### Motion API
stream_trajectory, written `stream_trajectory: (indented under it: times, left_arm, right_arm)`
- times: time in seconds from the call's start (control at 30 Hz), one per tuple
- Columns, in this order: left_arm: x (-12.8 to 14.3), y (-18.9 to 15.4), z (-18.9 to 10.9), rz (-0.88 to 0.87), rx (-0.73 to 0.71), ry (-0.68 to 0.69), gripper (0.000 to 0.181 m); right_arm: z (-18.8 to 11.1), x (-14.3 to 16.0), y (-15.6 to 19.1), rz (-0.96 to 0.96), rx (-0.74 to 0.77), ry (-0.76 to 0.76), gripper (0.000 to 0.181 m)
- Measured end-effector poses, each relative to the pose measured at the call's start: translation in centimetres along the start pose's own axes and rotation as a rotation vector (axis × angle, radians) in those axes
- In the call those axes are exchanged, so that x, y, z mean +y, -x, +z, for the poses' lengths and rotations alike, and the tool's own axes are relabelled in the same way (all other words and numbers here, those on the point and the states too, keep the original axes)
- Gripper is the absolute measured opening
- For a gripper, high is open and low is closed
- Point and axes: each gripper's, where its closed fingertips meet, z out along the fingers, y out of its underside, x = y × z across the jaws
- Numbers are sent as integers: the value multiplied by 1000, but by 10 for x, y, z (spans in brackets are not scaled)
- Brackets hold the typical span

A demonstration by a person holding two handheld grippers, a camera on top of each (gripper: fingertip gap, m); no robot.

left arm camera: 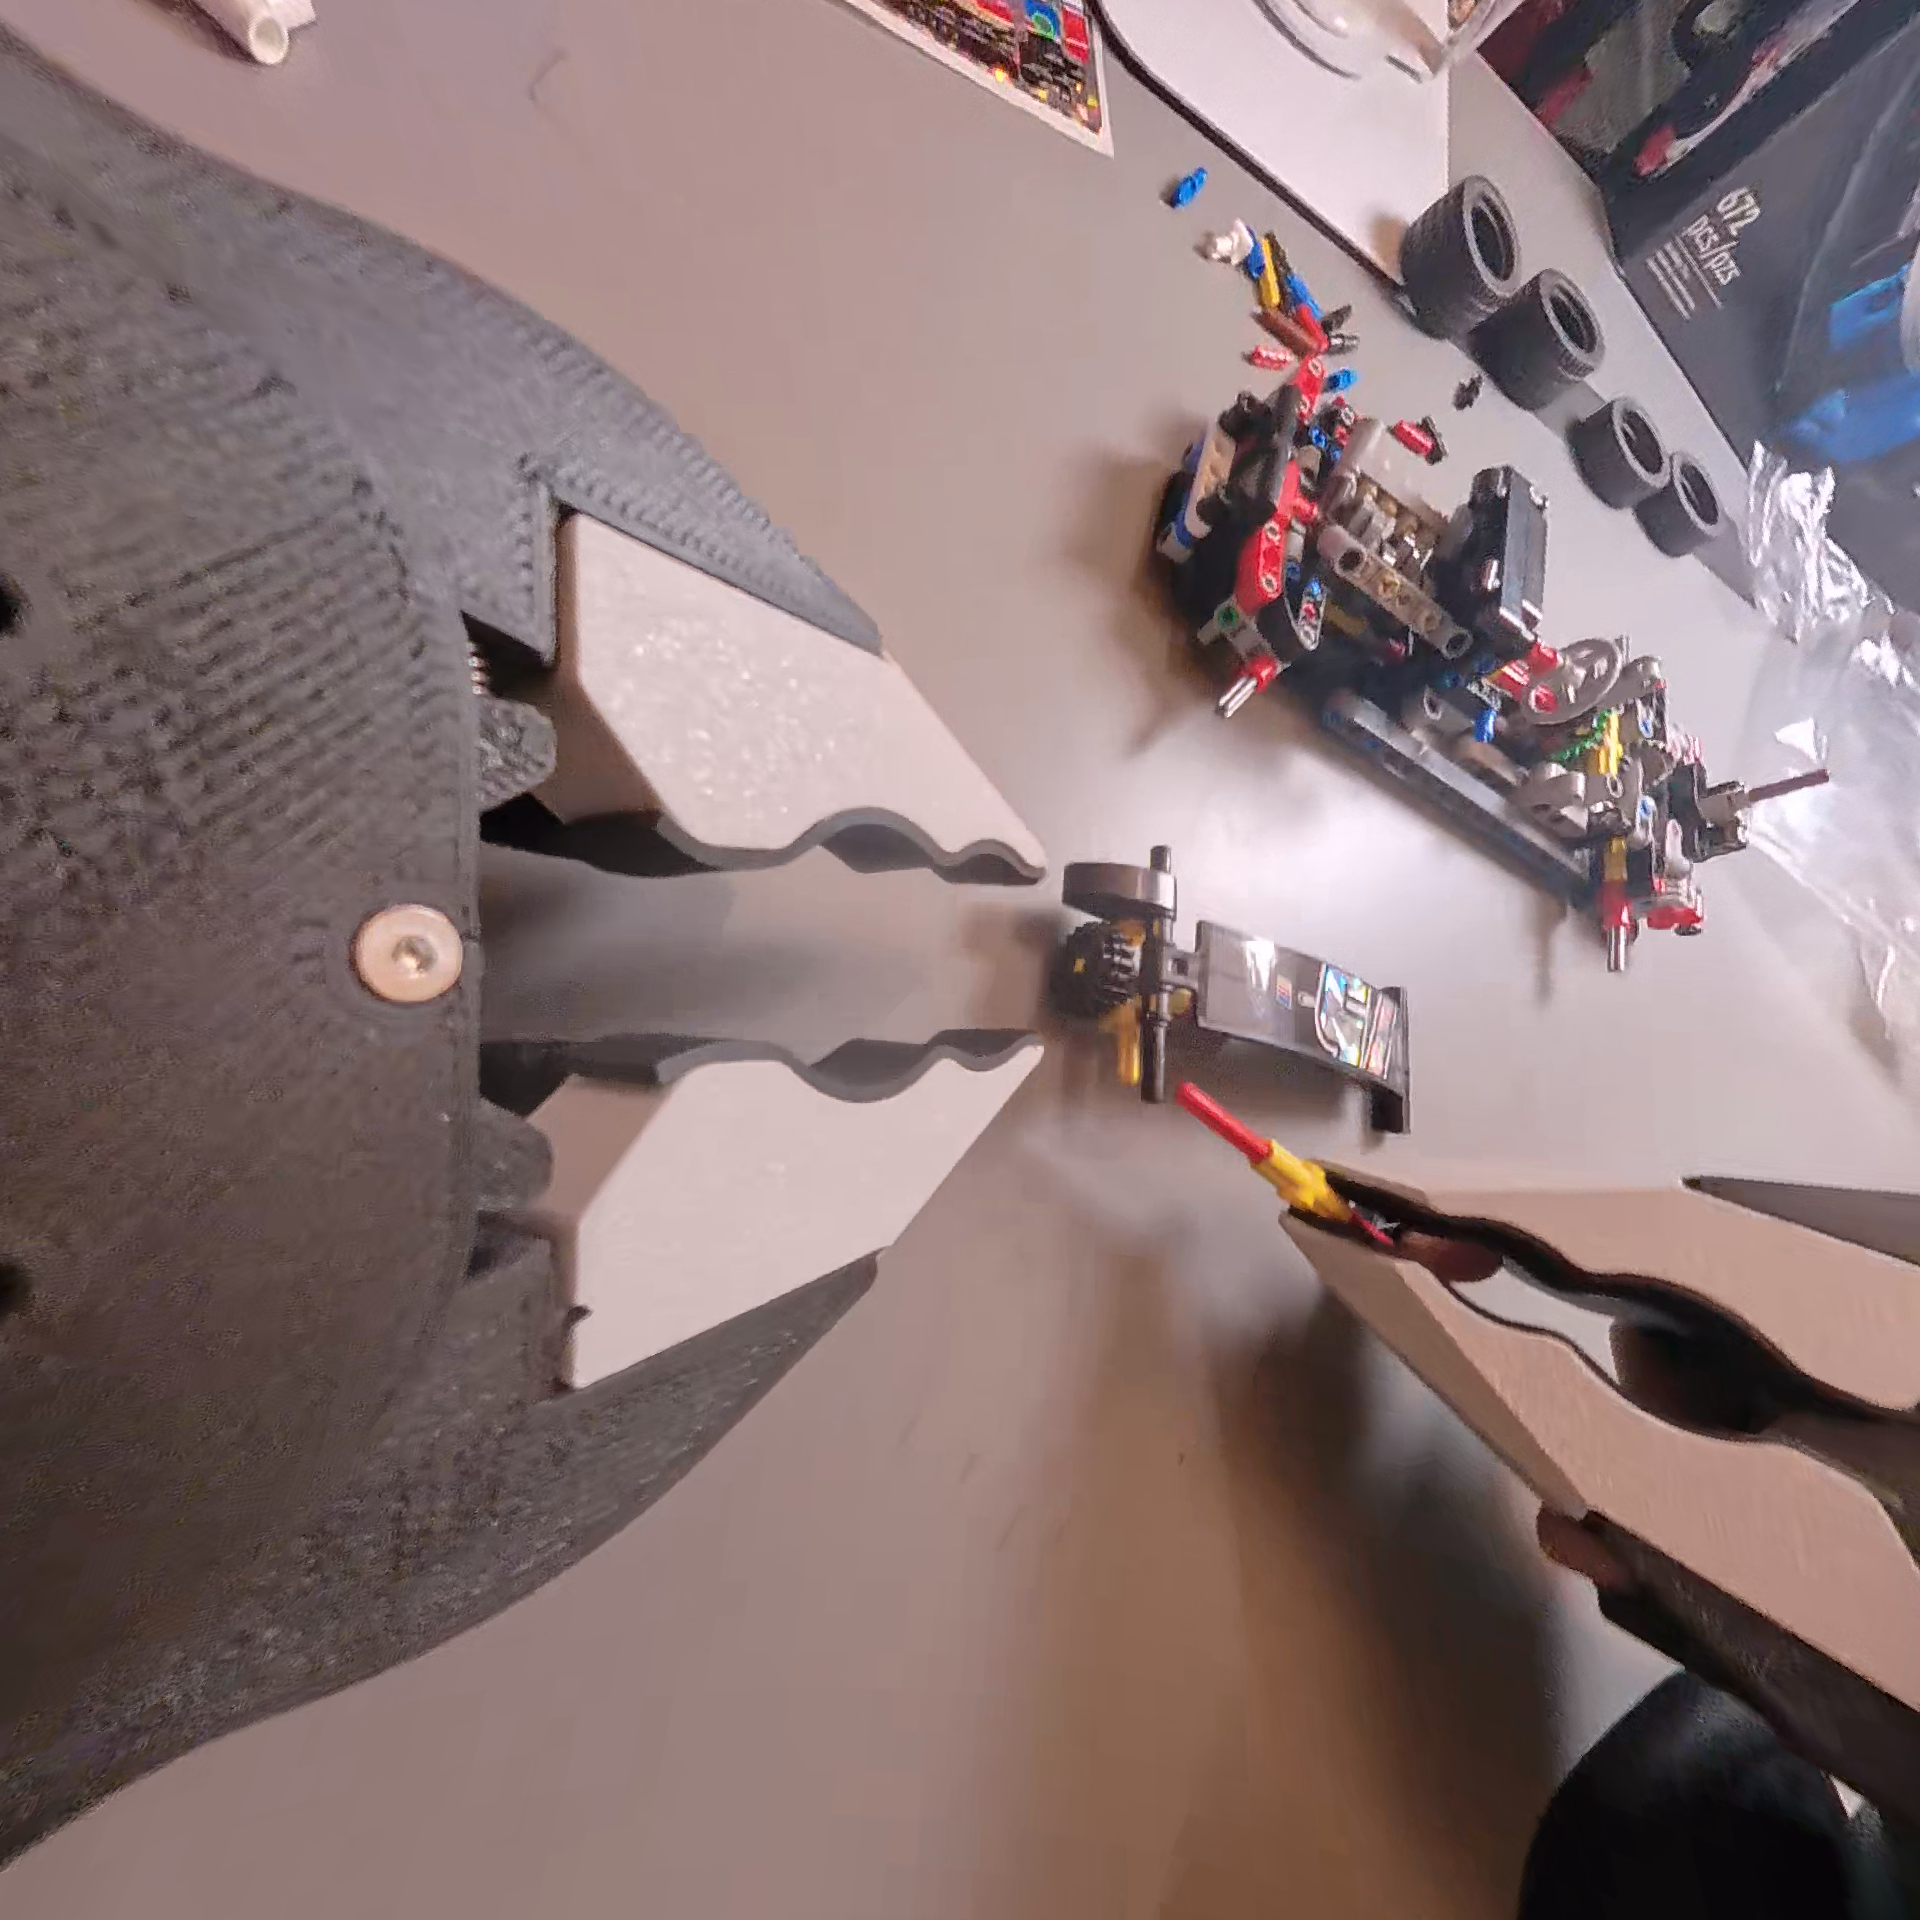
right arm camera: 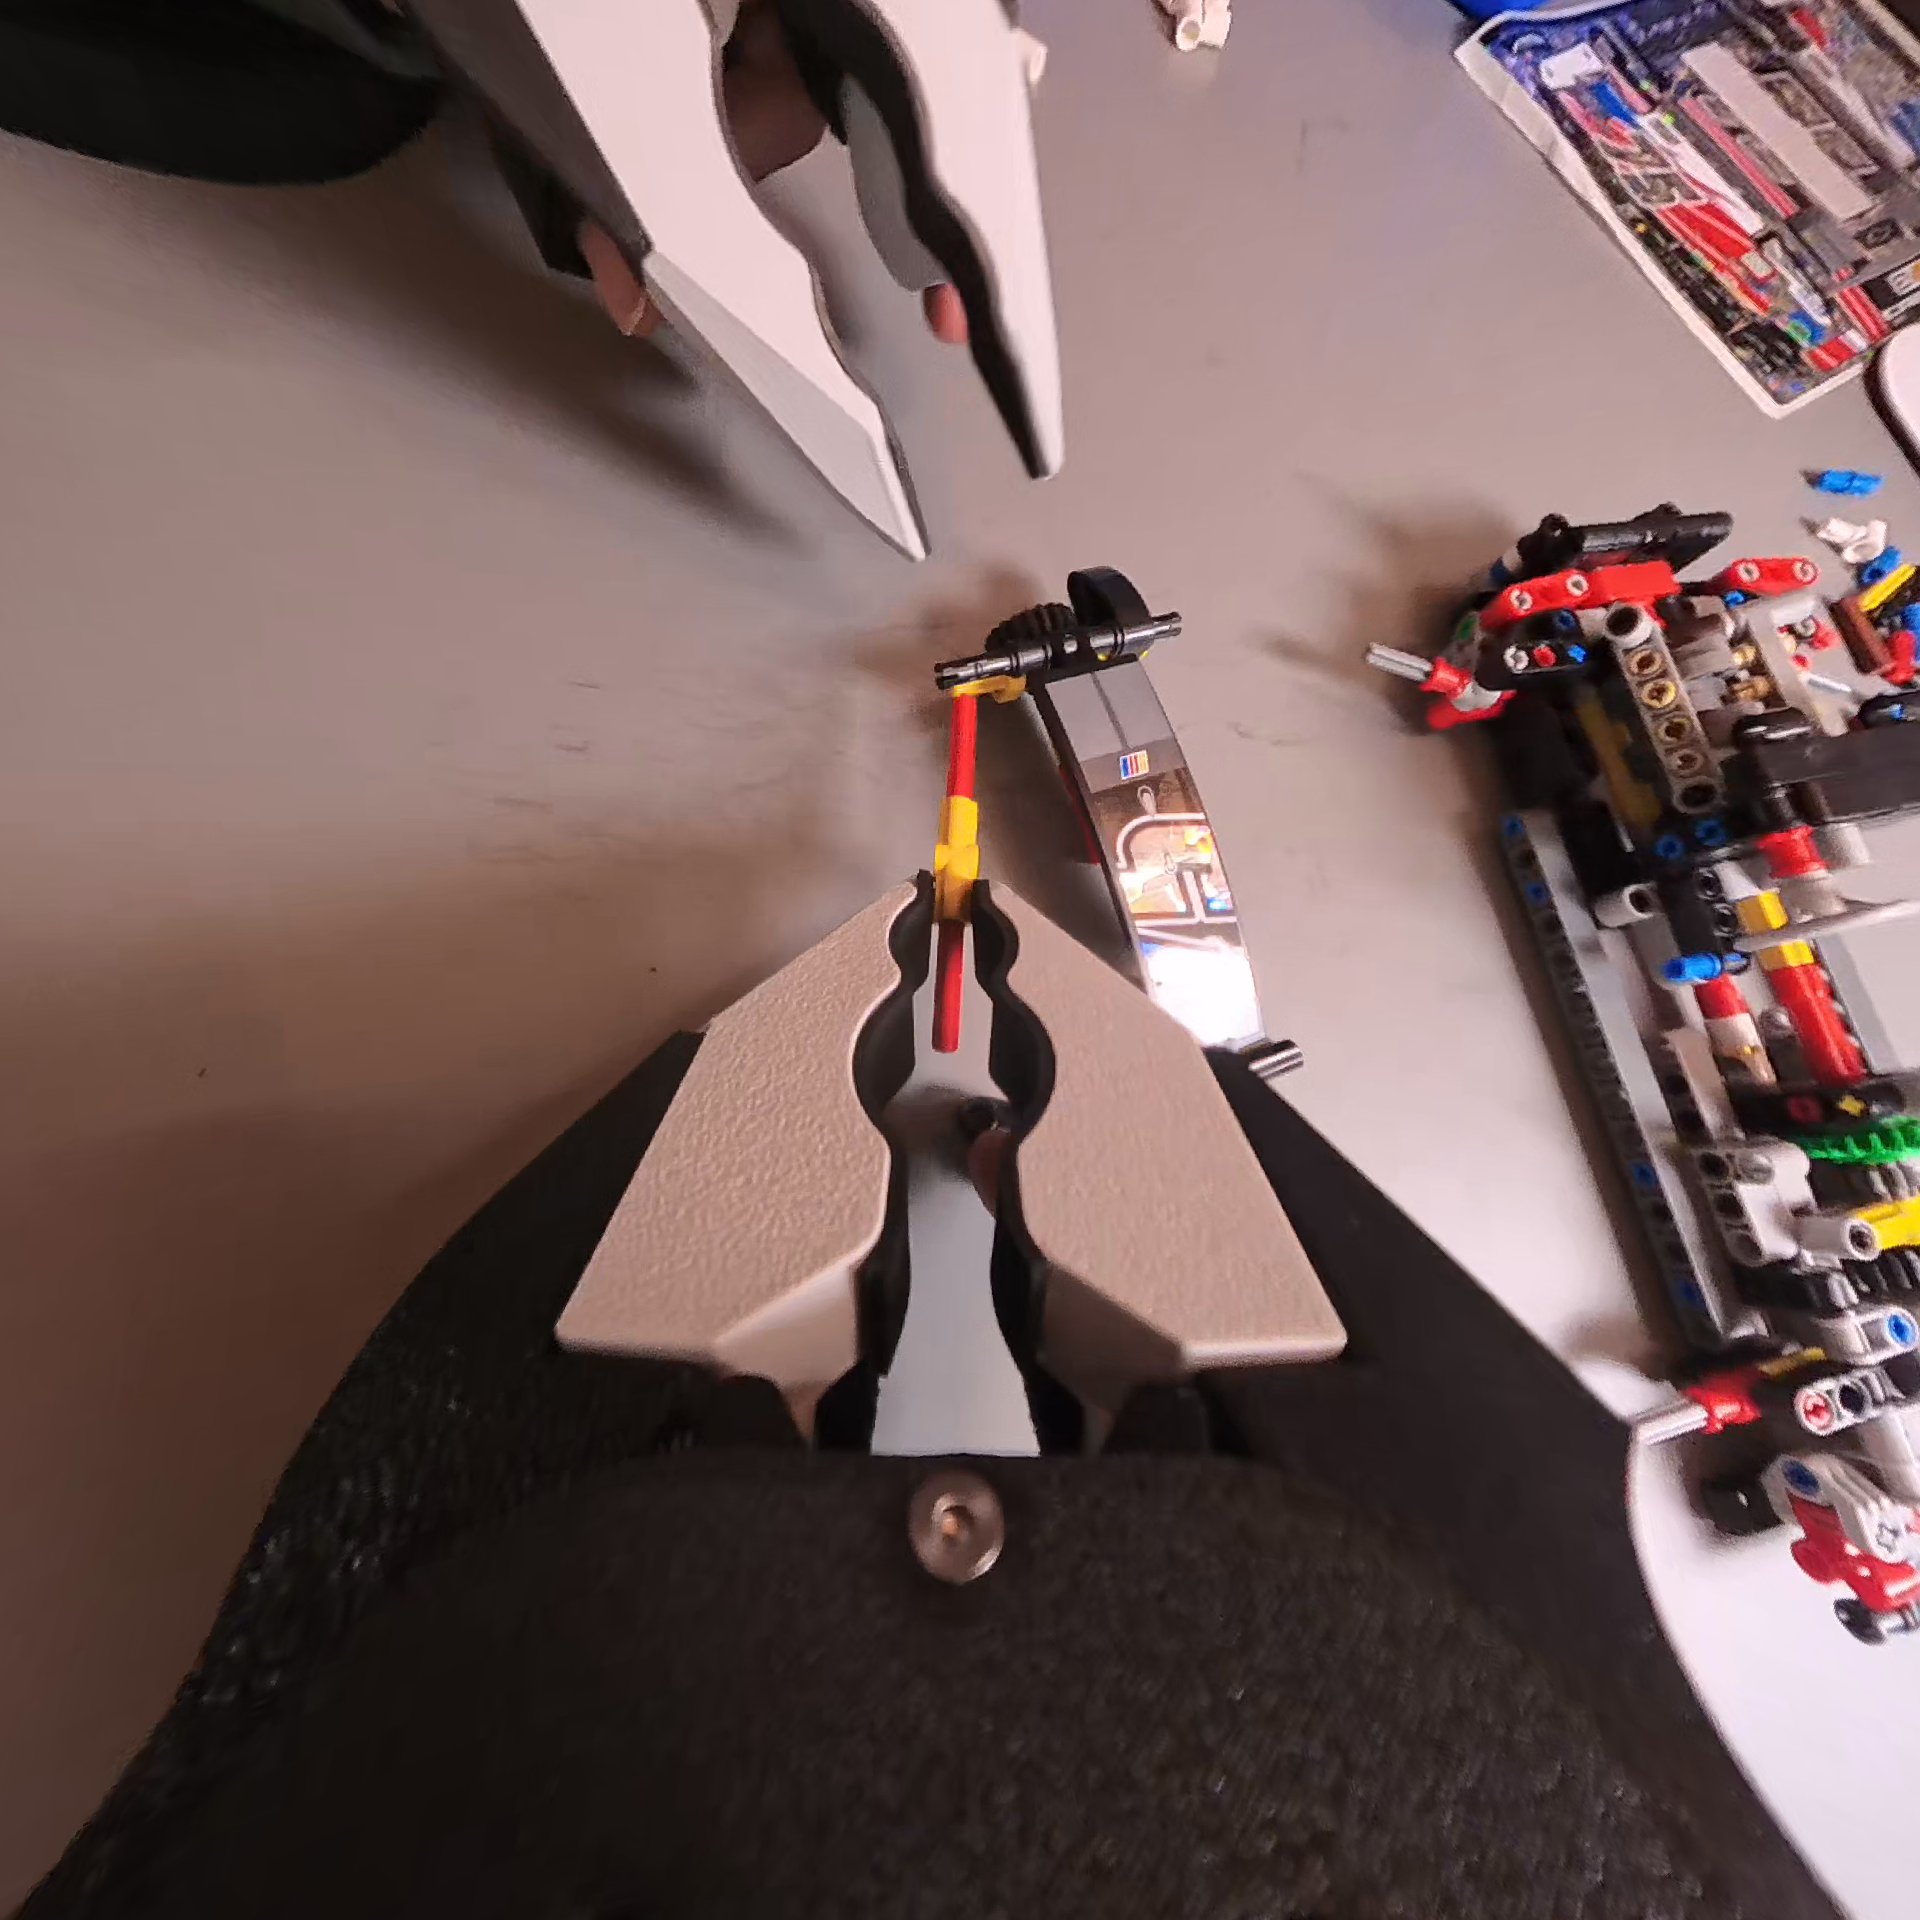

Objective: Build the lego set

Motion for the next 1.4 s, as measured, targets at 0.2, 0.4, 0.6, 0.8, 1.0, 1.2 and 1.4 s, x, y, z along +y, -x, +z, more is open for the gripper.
stream_trajectory:
  times: [0.2,0.4,0.6,0.8,1.0,1.2,1.4]
  left_arm:
    - [-5,0,22,31,89,36,55]
    - [-2,-5,37,87,192,91,62]
    - [0,-6,33,113,161,85,51]
    - [10,-7,14,106,163,85,32]
    - [16,-2,1,101,155,107,31]
    - [17,-9,-7,95,200,109,27]
    - [11,-5,-9,60,181,66,39]
  right_arm:
    - [-1,3,-2,-3,20,32,4]
    - [-1,5,-5,14,32,32,4]
    - [-2,7,-7,24,39,33,4]
    - [-7,16,-13,11,65,86,3]
    - [-12,26,-22,21,95,137,3]
    - [-16,27,-27,31,117,136,4]
    - [-14,23,-21,27,98,118,3]
